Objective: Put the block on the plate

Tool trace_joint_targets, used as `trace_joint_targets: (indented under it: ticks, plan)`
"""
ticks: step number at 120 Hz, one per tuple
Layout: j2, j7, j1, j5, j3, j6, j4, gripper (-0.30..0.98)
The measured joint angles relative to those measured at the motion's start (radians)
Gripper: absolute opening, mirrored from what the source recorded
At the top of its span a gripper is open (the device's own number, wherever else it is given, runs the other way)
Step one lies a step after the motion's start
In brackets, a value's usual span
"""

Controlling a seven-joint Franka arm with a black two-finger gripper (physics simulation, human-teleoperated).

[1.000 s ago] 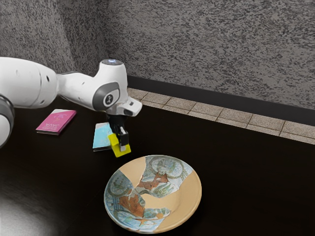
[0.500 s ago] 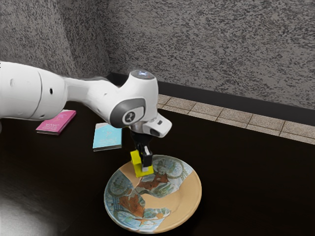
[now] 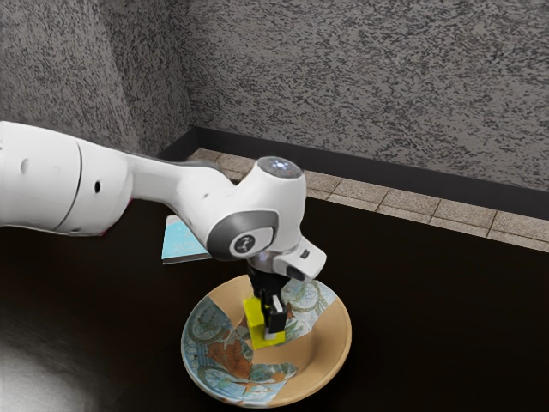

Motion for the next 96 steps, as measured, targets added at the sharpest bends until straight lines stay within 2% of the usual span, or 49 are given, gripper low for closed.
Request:
trace_joint_targets:
  ticks: [10,26,44,80,96]
  plan:
    - [0.004,-0.020,-0.002,0.000,0.000,0.004,-0.003,0.42]
    - [0.007,-0.044,-0.005,0.016,0.000,0.006,0.001,0.54]
    - [-0.013,-0.065,-0.006,0.024,0.001,0.000,0.007,0.62]
    - [-0.088,-0.089,0.013,0.028,0.004,-0.051,0.044,0.67]
    - [-0.111,-0.094,0.018,0.027,0.010,-0.120,0.128,0.68]
